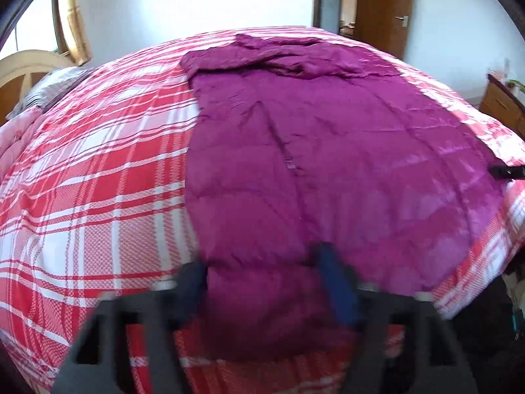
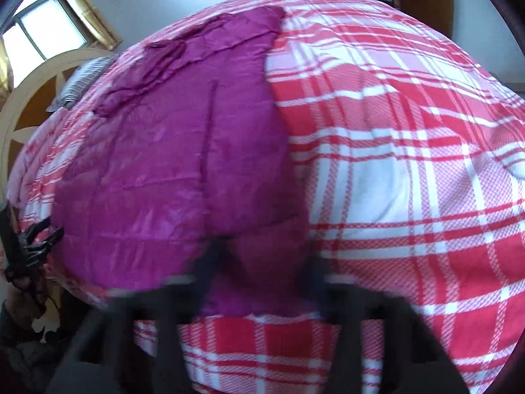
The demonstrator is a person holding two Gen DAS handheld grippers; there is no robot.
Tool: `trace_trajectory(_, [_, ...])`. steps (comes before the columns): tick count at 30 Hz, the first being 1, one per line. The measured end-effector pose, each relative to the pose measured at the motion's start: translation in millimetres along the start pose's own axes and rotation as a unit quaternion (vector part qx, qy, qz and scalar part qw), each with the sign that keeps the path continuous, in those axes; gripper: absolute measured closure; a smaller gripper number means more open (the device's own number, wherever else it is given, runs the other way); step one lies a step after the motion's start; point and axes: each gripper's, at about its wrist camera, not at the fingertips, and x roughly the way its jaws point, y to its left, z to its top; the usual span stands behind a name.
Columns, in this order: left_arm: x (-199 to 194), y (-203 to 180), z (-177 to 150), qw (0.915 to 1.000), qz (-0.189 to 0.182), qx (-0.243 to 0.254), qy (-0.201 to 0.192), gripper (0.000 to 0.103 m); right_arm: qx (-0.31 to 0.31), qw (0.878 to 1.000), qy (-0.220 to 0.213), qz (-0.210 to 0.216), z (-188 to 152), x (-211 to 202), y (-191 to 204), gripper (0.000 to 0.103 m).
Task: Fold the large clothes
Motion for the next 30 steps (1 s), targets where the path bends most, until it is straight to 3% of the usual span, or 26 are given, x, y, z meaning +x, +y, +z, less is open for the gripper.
trace_trajectory(1, [-2.1,-1.2,-0.2,0.9998,-0.02,0.006,0.001,0.086,0.0,1.0,-0.001,0.01,-2.6,-1.6,1.0,0.091])
trace_trajectory(3, [-11.9,0.2,0.2,0.9995,-0.03,0.0,-0.008,0.093,-0.002,1.0,-0.012,0.018,-4.4,-8.5,3.9,0.093])
trace_trajectory(8, [-69.2,21.9,9.0,0.993,-0.099,-0.025,-0.06,0.095,0.013,0.996,-0.051,0.071,-11.7,-40.7,11.3,0.094])
trace_trajectory(13, [-168.0,38.3,9.6,0.9716,-0.18,-0.02,-0.152,0.095,0.011,0.989,-0.085,0.121,-28.8,-102.5,22.6,0.094])
trace_trajectory(17, [-226.4,33.4,9.3,0.9545,-0.21,-0.003,-0.212,0.095,0.004,0.979,-0.135,0.152,-42.4,-161.0,32.4,0.094])
trace_trajectory(20, [-245.1,27.0,21.5,0.9473,-0.222,0.01,-0.23,0.095,-0.008,0.972,-0.173,0.159,-41.7,-193.4,42.9,0.095])
trace_trajectory(22, [-251.2,26.2,24.6,0.9434,-0.229,0.023,-0.239,0.095,-0.018,0.967,-0.195,0.165,-36.8,-209.8,49.1,0.095])
trace_trajectory(25, [-232.5,34.6,36.8,0.9504,-0.216,0.031,-0.222,0.095,-0.03,0.958,-0.219,0.182,-20.6,-217.7,52.8,0.095])
trace_trajectory(30, [-140.4,73.4,90.7,0.9616,-0.22,-0.015,-0.164,0.095,-0.011,0.961,-0.201,0.19,44.0,-176.0,49.4,0.095])
